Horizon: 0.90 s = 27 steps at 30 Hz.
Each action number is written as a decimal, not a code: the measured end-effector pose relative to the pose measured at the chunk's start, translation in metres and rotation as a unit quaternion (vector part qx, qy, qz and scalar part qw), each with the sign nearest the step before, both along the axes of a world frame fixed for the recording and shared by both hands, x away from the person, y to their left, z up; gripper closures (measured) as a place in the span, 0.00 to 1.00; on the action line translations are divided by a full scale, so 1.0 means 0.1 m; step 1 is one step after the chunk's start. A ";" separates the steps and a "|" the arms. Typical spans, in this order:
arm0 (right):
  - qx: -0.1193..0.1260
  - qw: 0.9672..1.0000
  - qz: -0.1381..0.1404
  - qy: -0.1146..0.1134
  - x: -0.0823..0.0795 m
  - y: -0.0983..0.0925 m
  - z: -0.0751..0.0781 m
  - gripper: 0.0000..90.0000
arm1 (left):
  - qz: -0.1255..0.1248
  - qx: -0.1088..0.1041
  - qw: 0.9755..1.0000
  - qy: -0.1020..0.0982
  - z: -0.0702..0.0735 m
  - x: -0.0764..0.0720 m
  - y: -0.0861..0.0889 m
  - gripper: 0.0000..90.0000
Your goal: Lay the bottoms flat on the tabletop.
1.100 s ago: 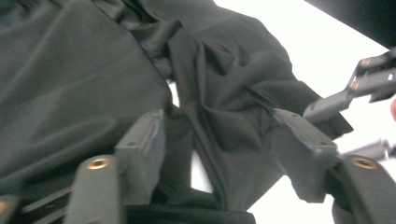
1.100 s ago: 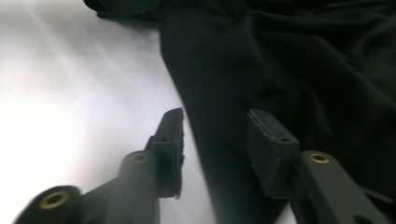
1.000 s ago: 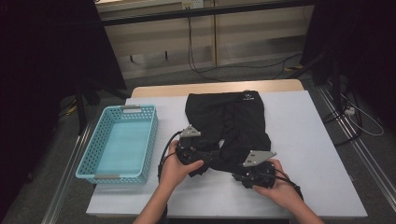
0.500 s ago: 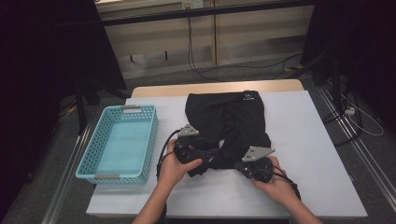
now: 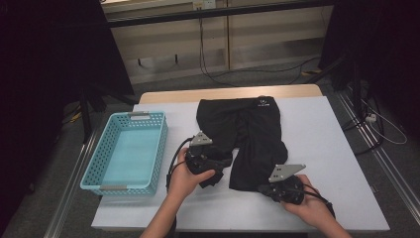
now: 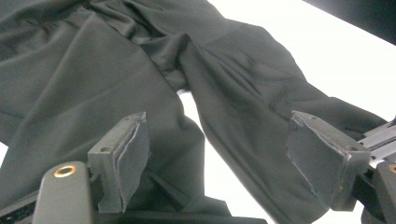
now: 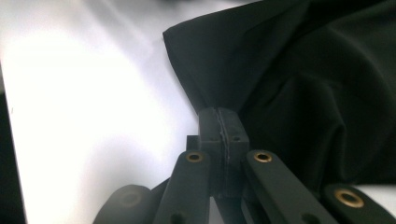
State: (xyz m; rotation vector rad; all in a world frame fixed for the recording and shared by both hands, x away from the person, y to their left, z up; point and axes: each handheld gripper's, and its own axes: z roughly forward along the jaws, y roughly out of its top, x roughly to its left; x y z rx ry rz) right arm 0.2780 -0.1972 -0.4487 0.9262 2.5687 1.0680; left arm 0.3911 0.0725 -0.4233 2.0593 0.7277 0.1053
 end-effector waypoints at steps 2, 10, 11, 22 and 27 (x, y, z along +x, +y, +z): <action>-0.002 1.000 0.004 0.005 -0.04 -0.03 -0.01 1.00 | -0.004 0.002 1.000 -0.001 -0.01 0.00 -0.03 0.25; 0.005 1.000 0.017 0.014 -0.29 -0.19 0.02 1.00 | -0.003 0.009 1.000 0.002 -0.09 -0.02 -0.09 0.26; 0.007 1.000 0.013 0.012 -0.30 -0.21 0.04 1.00 | -0.004 0.010 1.000 0.004 -0.09 -0.02 -0.09 0.26; 0.034 0.997 -0.069 -0.033 -0.11 -0.35 0.16 0.59 | -0.005 0.014 1.000 0.000 -0.09 -0.02 -0.09 0.26; 0.006 0.988 -0.141 -0.057 0.19 -0.49 0.16 0.53 | -0.008 0.021 1.000 -0.008 -0.07 -0.01 -0.08 0.25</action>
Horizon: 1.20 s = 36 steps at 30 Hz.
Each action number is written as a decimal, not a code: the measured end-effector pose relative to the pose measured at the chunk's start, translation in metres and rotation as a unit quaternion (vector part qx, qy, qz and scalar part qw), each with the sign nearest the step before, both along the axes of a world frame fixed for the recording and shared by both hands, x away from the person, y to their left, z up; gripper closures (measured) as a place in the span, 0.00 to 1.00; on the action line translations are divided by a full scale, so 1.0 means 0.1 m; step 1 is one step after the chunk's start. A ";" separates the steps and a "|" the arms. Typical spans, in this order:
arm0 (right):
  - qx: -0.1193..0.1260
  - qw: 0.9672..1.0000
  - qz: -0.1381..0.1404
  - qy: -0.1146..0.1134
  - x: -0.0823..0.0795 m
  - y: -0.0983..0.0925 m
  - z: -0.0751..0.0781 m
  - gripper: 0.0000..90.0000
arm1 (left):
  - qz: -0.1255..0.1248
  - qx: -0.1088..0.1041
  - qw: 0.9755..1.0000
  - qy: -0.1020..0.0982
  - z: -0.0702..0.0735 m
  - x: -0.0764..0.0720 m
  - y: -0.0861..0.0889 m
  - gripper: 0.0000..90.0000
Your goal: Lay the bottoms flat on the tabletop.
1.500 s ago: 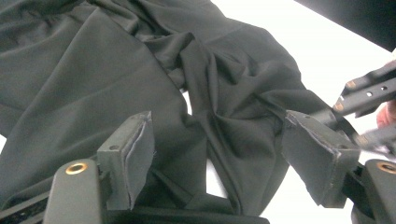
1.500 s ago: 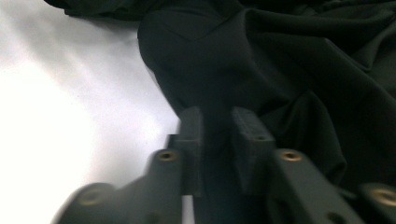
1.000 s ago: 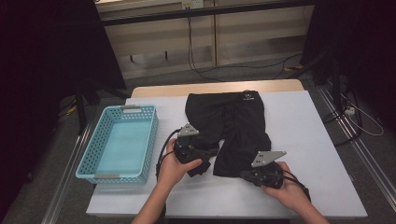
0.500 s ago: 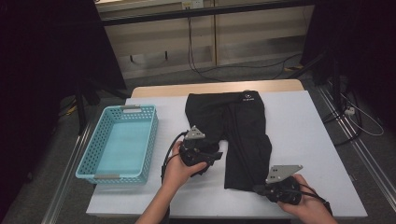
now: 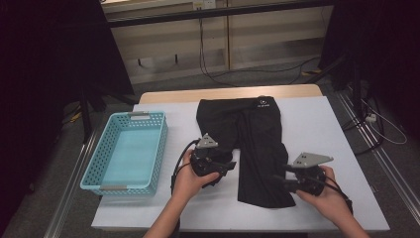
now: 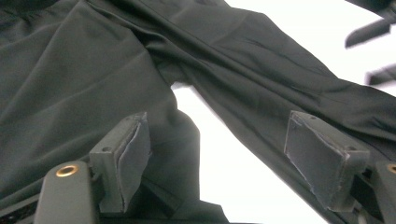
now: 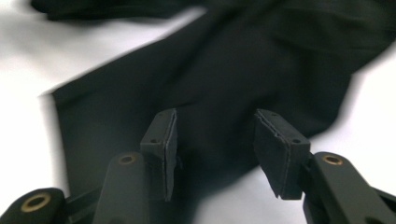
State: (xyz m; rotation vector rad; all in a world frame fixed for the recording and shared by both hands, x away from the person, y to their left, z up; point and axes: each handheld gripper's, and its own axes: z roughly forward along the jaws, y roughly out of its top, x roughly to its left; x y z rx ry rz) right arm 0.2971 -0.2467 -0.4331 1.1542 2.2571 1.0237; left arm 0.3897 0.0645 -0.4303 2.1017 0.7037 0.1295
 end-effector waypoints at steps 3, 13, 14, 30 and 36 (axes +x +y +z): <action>-0.009 0.999 -0.042 -0.008 0.23 -0.09 0.00 0.53 | -0.004 0.005 1.000 -0.007 0.02 0.00 0.02 0.24; -0.010 0.986 -0.166 -0.005 0.96 -0.19 -0.03 0.58 | 0.001 0.014 1.000 -0.017 0.03 -0.02 0.13 0.22; -0.007 0.985 -0.173 -0.002 1.02 -0.18 -0.05 0.60 | 0.000 0.014 1.000 -0.017 0.03 -0.02 0.14 0.22; 0.016 0.988 -0.149 0.032 1.38 -0.16 -0.24 1.00 | 0.013 0.009 1.000 -0.023 0.04 -0.01 0.23 0.23; 0.007 0.982 -0.186 0.018 1.50 -0.42 -0.09 1.00 | 0.012 0.007 1.000 -0.023 0.04 -0.02 0.24 0.23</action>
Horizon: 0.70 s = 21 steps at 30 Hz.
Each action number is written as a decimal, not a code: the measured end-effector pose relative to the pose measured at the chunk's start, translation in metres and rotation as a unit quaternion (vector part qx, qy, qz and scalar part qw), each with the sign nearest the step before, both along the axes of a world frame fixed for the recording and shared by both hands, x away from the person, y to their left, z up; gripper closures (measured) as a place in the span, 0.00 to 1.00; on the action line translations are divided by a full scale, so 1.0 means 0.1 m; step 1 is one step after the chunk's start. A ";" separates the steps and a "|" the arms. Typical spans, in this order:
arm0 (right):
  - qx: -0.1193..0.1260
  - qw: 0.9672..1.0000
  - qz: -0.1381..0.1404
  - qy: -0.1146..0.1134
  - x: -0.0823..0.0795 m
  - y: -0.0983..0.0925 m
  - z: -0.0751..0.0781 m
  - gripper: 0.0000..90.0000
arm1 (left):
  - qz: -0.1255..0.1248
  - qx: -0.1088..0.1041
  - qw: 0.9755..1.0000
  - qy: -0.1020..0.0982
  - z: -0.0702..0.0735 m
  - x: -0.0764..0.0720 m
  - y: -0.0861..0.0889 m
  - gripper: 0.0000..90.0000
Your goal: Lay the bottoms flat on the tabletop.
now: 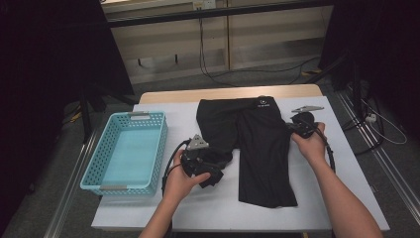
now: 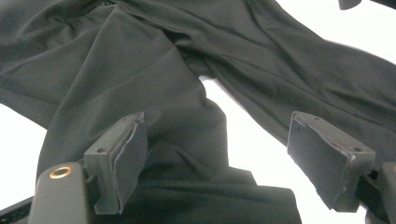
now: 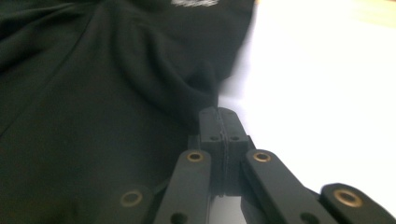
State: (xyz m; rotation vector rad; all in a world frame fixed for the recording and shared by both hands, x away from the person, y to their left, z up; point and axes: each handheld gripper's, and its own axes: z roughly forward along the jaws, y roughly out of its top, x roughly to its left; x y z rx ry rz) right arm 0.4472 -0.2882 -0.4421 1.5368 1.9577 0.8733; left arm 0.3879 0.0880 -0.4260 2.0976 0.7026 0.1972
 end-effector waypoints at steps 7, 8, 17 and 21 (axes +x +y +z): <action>-0.019 0.999 -0.017 0.020 0.01 -0.07 -0.10 0.81 | -0.003 0.001 1.000 0.002 -0.01 -0.01 -0.01 0.23; -0.012 1.000 -0.019 0.017 -0.01 -0.07 -0.10 0.78 | -0.004 0.000 1.000 0.002 -0.02 -0.02 -0.02 0.23; 0.019 0.999 -0.016 0.022 -0.48 -0.05 -0.10 0.64 | -0.009 -0.002 1.000 0.003 0.00 -0.04 -0.07 0.22; 0.021 0.999 -0.003 0.030 -0.71 -0.01 -0.10 0.64 | -0.017 0.000 1.000 0.003 -0.02 -0.07 -0.14 0.22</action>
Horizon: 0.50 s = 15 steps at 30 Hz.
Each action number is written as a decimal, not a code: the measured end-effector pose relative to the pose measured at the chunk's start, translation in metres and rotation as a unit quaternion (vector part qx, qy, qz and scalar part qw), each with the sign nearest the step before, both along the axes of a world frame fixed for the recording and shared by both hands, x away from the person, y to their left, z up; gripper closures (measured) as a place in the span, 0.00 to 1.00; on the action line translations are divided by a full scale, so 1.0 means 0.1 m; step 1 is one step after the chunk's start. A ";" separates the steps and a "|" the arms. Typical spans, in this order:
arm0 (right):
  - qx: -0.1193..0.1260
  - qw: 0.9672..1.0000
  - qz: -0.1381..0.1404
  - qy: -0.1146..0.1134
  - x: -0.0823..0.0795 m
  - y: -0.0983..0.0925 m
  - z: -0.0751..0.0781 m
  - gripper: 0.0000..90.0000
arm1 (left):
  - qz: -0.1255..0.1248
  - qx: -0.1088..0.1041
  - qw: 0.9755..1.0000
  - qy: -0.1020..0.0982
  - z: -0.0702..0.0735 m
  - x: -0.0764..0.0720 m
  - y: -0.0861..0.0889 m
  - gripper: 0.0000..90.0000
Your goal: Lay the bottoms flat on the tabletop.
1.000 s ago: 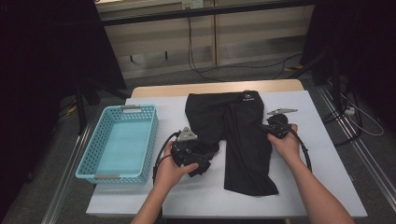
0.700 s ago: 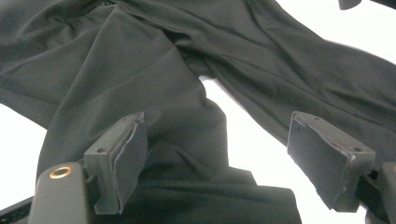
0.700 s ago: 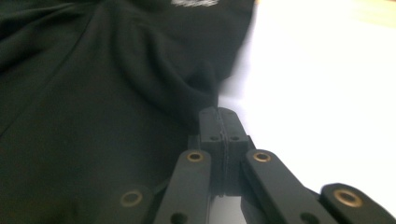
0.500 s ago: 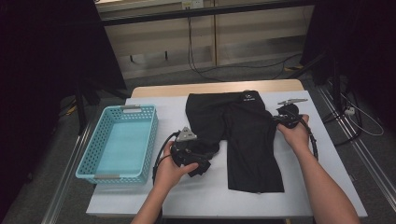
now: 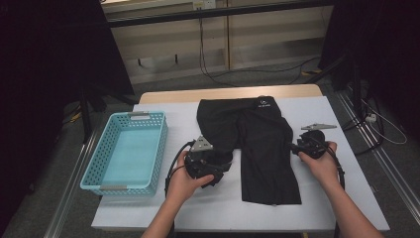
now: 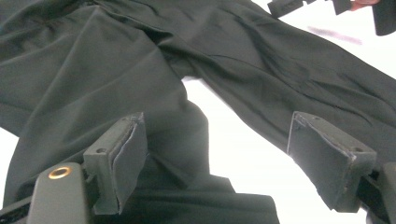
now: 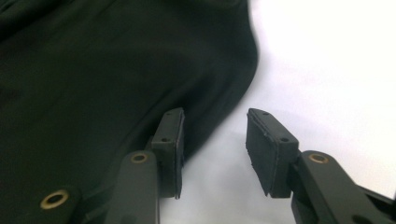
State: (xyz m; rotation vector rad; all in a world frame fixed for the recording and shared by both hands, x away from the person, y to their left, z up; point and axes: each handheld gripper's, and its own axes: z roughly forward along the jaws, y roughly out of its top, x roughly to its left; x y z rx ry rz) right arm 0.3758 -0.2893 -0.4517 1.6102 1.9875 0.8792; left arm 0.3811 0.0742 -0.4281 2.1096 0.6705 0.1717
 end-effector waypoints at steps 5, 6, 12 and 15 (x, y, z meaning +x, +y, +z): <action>-0.008 1.000 0.018 -0.002 -0.20 0.07 0.02 0.61 | -0.012 0.001 1.000 -0.006 -0.02 -0.05 -0.10 0.25; -0.009 1.000 0.022 -0.006 -0.23 0.08 0.02 0.61 | -0.018 0.003 1.000 -0.006 -0.04 -0.07 -0.13 0.27; -0.017 0.999 0.012 -0.027 -0.33 0.13 0.03 0.45 | -0.047 0.016 0.999 0.008 -0.16 -0.17 -0.35 0.44; -0.006 0.999 0.013 -0.034 -0.34 0.14 0.05 0.44 | -0.055 0.033 0.998 -0.007 -0.21 -0.22 -0.45 0.48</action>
